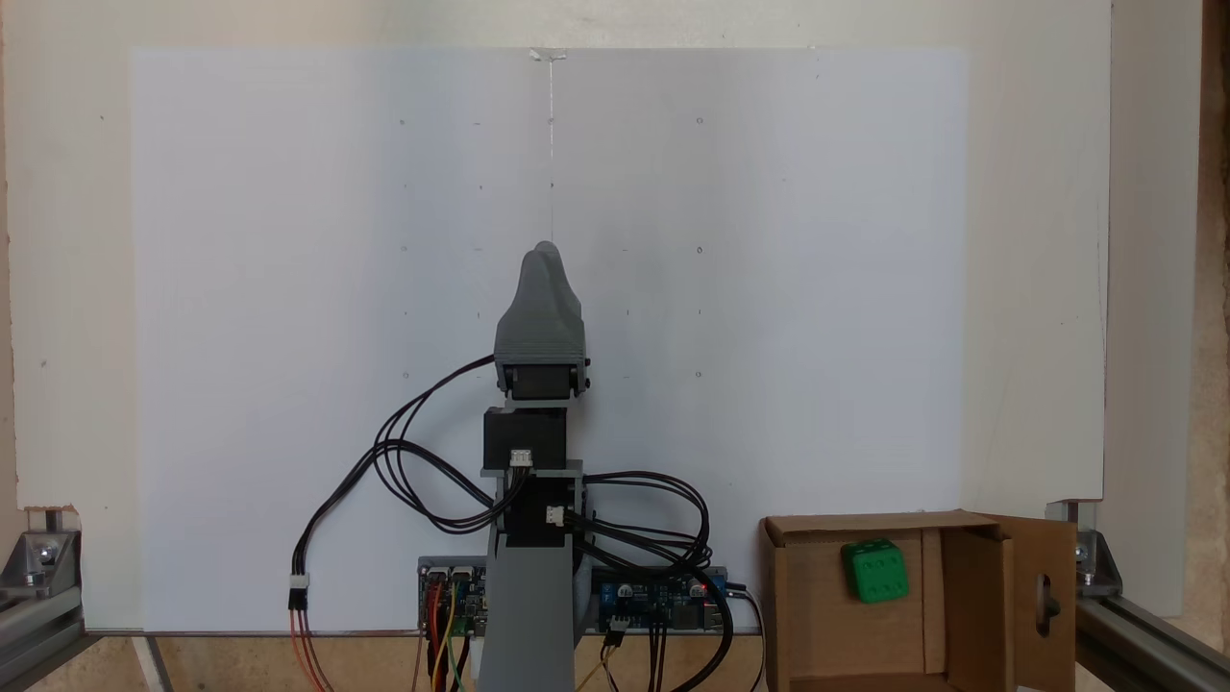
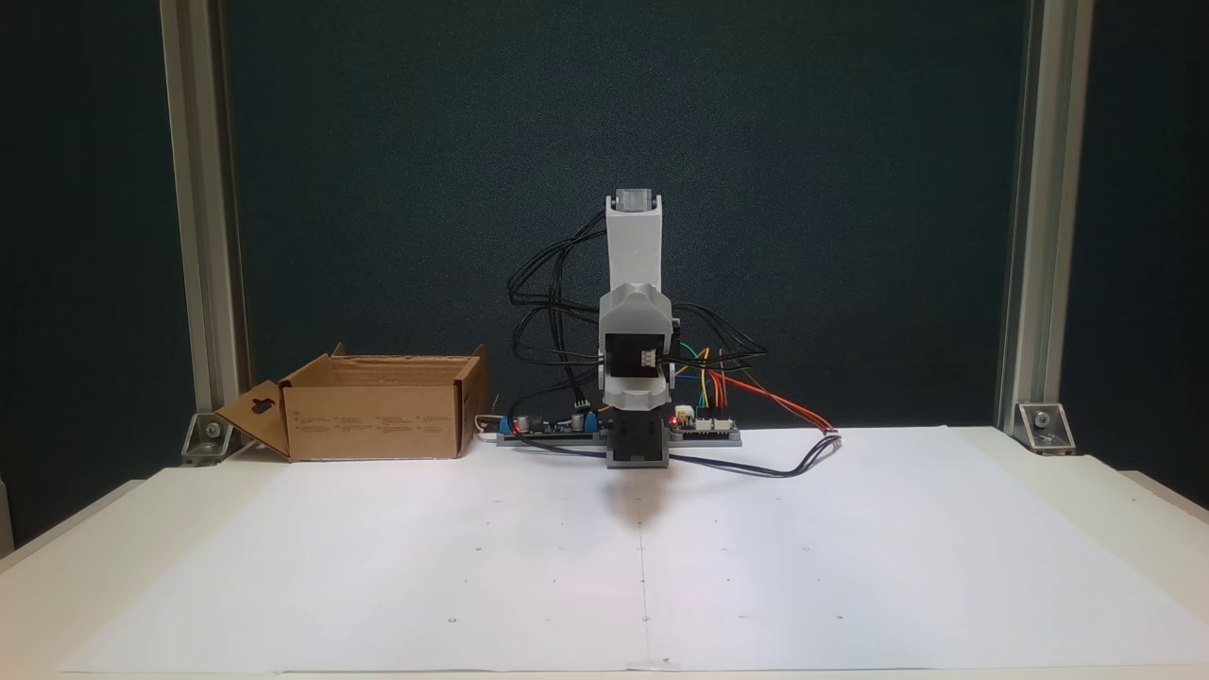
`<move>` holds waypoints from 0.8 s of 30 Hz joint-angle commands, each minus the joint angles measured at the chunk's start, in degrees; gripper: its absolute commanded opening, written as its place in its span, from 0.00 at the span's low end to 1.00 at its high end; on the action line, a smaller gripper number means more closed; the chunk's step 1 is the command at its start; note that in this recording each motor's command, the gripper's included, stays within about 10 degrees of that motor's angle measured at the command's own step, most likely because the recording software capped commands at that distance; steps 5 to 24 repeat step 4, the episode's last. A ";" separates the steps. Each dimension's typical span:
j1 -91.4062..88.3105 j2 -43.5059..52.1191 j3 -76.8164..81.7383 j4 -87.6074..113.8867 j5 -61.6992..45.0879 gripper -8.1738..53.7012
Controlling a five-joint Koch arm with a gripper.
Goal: Grasp a green dice and put it in the bin.
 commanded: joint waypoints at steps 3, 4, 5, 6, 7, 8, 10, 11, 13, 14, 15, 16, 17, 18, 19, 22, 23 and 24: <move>0.18 6.15 2.90 -4.48 1.93 0.85; 0.18 6.15 2.90 -4.48 1.93 0.85; 0.18 6.15 2.90 -4.48 1.93 0.85; 0.18 6.15 2.90 -4.48 1.93 0.85; 0.18 6.15 2.90 -4.48 1.93 0.85; 0.18 6.15 2.90 -4.48 1.93 0.85; 0.18 6.15 2.90 -4.48 1.93 0.85; 0.18 6.15 2.90 -4.48 1.93 0.85; 0.18 6.15 2.90 -4.48 1.93 0.85; 0.18 6.15 2.90 -4.48 1.93 0.85; 0.18 6.15 2.90 -4.48 1.93 0.85; 0.18 6.15 2.90 -4.48 1.93 0.85; 0.18 6.15 2.90 -4.48 1.93 0.85; 0.18 6.15 2.90 -4.48 1.93 0.85; 0.18 6.15 2.90 -4.48 1.93 0.85; 0.18 6.15 2.90 -4.48 1.93 0.85; 0.18 6.15 2.90 -4.48 1.93 0.85; 0.18 6.15 2.90 -4.48 1.93 0.85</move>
